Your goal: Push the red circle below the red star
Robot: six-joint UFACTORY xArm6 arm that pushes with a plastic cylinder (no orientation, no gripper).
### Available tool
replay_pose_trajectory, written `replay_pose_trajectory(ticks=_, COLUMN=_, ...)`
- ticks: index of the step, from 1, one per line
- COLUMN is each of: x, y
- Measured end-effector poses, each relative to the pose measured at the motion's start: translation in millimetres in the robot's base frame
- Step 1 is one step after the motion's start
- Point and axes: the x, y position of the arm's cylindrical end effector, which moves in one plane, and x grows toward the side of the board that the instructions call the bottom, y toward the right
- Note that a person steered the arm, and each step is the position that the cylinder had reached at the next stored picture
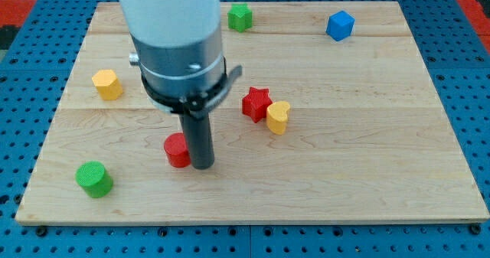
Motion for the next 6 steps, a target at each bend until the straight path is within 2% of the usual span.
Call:
replay_pose_trajectory(ticks=1, x=33, y=7)
replay_pose_trajectory(ticks=2, x=24, y=-82)
replay_pose_trajectory(ticks=3, x=-17, y=-69)
replay_pose_trajectory(ticks=4, x=-39, y=24)
replay_pose_trajectory(ticks=5, x=0, y=-31)
replay_pose_trajectory(ticks=6, x=56, y=-26)
